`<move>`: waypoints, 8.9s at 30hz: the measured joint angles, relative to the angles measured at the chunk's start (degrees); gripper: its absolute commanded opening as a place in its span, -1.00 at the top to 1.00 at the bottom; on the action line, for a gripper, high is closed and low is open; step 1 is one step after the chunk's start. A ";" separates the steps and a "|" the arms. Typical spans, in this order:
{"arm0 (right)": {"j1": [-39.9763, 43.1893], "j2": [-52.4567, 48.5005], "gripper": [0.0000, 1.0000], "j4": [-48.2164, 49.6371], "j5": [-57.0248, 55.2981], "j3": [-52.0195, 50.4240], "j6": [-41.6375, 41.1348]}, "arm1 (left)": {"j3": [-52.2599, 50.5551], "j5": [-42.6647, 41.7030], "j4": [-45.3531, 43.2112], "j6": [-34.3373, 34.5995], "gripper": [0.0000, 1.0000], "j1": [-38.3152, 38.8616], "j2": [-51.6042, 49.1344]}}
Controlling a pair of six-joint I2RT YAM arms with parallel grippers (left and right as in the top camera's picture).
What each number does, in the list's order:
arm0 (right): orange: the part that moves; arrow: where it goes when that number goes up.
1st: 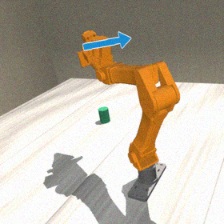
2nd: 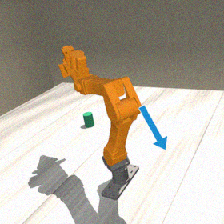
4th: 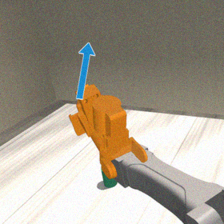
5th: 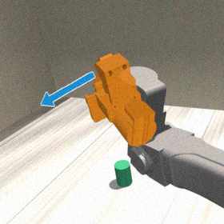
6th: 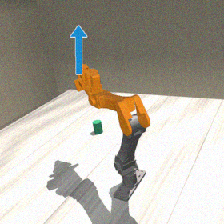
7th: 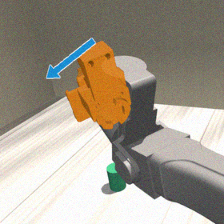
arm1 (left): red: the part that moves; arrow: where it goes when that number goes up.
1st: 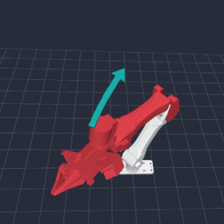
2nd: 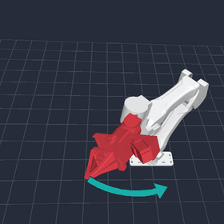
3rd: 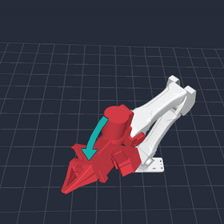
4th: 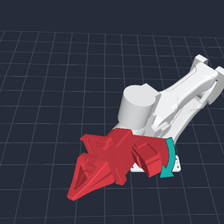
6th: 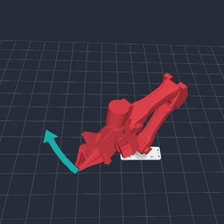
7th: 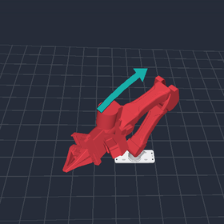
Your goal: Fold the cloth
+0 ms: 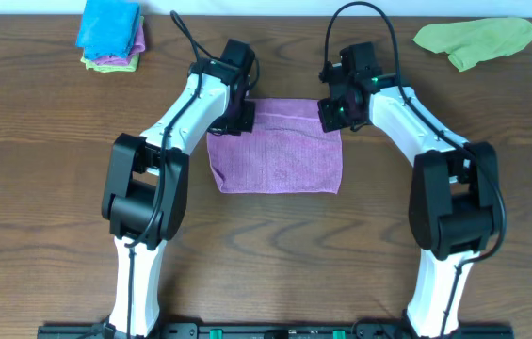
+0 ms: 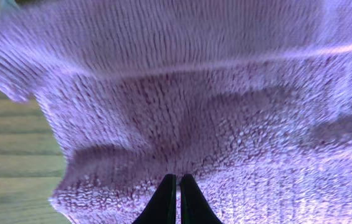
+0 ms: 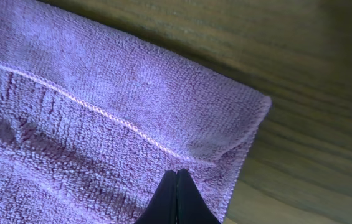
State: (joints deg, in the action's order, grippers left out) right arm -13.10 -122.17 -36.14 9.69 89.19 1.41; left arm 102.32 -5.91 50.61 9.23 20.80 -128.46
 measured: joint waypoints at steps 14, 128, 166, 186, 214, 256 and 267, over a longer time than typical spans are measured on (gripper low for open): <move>-0.13 -0.50 0.97 0.02 3.69 0.02 0.33 | -4.15 -1.42 -2.78 1.31 0.88 0.02 0.00; 8.48 -12.96 0.31 -7.13 19.15 17.99 -2.93 | -4.17 -1.62 -4.87 1.27 0.88 -2.21 0.00; 8.48 -15.13 0.97 14.19 24.44 17.99 -23.85 | -4.17 -1.62 -5.53 1.03 0.88 -2.21 0.00; 8.48 -15.13 0.97 14.36 21.97 17.99 -26.01 | -4.37 -0.52 -23.89 0.83 0.51 -5.20 0.00; 9.94 -15.08 -0.43 17.03 27.04 17.99 -25.00 | -4.37 2.10 -31.61 0.83 0.53 -6.99 -2.51; 12.48 3.67 -0.11 -41.97 11.06 17.77 6.32 | -20.02 -3.96 2.14 8.79 0.70 -2.16 34.16; 12.50 30.75 -0.39 -31.74 9.97 0.55 6.84 | -38.93 0.11 -1.81 10.82 0.46 -1.66 60.87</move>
State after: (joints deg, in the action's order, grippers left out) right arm -0.60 -91.42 -67.88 19.66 89.73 8.25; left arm 63.40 -5.80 48.80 20.05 19.14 -67.59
